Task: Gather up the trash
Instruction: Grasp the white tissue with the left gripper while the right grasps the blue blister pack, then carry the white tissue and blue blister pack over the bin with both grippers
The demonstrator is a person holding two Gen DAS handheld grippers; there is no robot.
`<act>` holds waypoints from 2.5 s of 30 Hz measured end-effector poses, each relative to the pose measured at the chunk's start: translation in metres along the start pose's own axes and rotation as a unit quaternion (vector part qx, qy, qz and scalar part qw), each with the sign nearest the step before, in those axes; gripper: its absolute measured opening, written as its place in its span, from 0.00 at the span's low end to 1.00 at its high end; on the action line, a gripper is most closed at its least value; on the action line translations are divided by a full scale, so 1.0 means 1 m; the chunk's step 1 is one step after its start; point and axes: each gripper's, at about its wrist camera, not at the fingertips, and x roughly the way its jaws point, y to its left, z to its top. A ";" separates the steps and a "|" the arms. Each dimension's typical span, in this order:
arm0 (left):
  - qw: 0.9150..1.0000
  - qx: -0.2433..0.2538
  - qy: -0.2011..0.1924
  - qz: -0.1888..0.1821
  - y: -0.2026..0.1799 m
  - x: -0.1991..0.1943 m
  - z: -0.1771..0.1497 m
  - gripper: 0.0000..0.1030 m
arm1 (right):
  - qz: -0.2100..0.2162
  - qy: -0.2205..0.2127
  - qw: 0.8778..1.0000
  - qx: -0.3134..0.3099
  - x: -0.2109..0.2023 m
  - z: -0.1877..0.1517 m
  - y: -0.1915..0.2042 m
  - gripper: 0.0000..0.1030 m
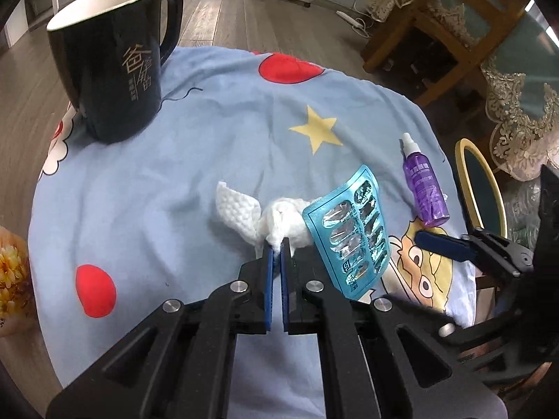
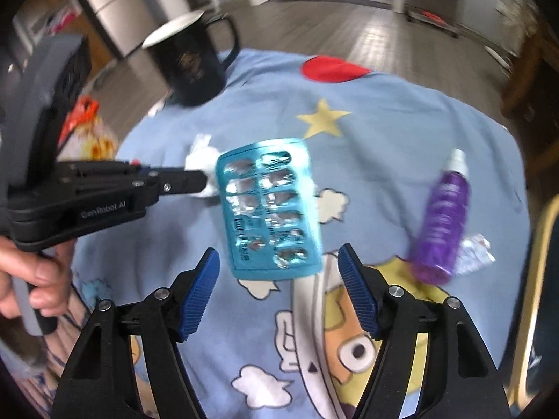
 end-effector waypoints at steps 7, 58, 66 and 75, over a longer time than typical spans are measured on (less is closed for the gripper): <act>1.000 0.006 0.004 0.001 -0.001 0.002 -0.003 0.03 | -0.041 0.022 0.998 -0.045 0.037 0.005 0.016 0.73; 0.992 0.116 -0.054 -0.017 -0.148 -0.036 -0.009 0.03 | -0.104 -0.152 0.961 0.206 -0.156 -0.090 -0.136 0.61; 0.987 0.147 -0.046 -0.037 -0.196 -0.024 -0.006 0.03 | -0.126 -0.170 0.930 0.300 -0.176 -0.128 -0.189 0.61; 0.982 0.174 -0.038 -0.057 -0.261 -0.001 0.006 0.03 | -0.135 -0.187 0.897 0.377 -0.187 -0.161 -0.229 0.61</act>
